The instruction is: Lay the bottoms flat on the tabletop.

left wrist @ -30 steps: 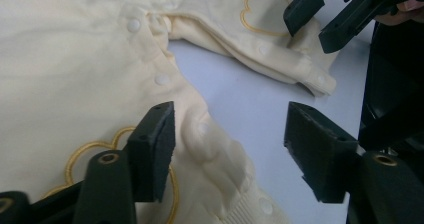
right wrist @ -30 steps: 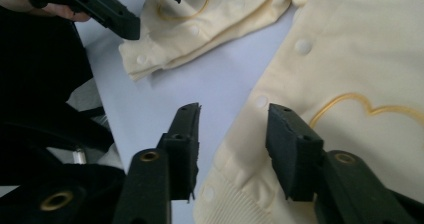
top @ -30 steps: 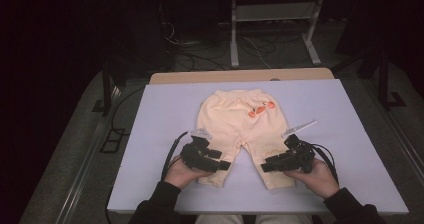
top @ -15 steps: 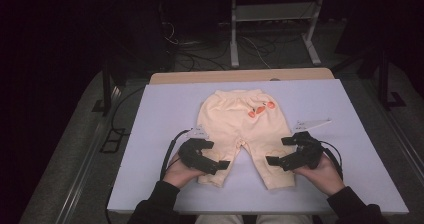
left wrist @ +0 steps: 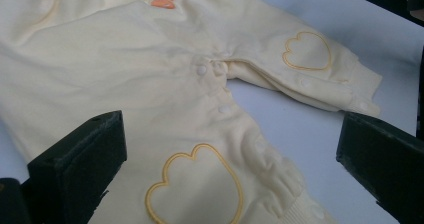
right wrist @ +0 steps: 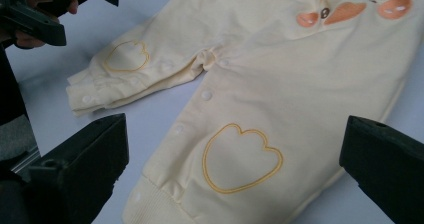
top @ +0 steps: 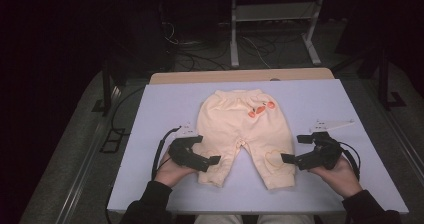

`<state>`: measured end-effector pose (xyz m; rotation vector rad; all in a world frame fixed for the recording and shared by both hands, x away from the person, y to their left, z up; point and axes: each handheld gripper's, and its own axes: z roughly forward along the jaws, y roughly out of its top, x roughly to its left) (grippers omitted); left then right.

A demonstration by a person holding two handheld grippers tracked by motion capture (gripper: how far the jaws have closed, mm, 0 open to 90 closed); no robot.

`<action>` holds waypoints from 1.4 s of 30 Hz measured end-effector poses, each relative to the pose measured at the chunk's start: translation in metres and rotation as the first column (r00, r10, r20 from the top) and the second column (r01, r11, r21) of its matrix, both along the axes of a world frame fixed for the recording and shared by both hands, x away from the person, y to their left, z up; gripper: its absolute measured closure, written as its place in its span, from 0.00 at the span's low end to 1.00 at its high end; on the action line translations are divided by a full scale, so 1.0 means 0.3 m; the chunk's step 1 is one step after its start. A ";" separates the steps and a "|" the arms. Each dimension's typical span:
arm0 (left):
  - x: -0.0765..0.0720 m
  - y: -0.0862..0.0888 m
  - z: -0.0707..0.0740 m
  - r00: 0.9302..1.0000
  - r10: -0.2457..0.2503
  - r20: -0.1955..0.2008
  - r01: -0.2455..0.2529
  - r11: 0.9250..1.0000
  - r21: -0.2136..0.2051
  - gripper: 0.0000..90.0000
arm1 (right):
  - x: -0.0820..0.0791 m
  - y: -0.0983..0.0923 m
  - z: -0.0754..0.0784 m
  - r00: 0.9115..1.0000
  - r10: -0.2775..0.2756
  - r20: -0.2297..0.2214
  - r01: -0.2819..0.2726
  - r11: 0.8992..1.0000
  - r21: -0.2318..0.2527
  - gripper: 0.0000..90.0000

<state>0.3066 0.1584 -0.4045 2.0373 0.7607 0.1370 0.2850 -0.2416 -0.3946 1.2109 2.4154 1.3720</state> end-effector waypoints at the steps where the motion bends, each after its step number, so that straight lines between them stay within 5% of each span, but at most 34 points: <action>1: -0.002 0.007 0.001 1.000 0.004 0.002 -0.004 1.000 -0.003 0.00 | -0.002 -0.006 0.002 1.000 -0.007 0.001 0.007 1.000 0.002 0.00; 11: -0.026 0.063 0.005 0.999 0.033 0.037 -0.032 0.999 -0.027 0.00 | -0.026 -0.049 0.002 0.998 -0.051 0.023 0.051 0.999 0.011 0.00; 24: -0.064 0.146 -0.038 0.993 0.095 0.076 -0.089 0.993 -0.079 0.00 | -0.066 -0.111 -0.069 0.995 -0.100 0.028 0.100 0.995 0.015 0.00; 33: -0.087 0.175 -0.057 0.987 0.123 0.104 -0.115 0.990 -0.083 0.00 | -0.076 -0.124 -0.108 0.993 -0.103 0.056 0.102 0.995 0.009 0.00; 42: -0.105 0.170 -0.073 0.984 0.099 0.151 -0.091 0.994 -0.056 0.00 | -0.088 -0.126 -0.131 0.993 -0.083 0.079 0.083 0.997 -0.003 0.00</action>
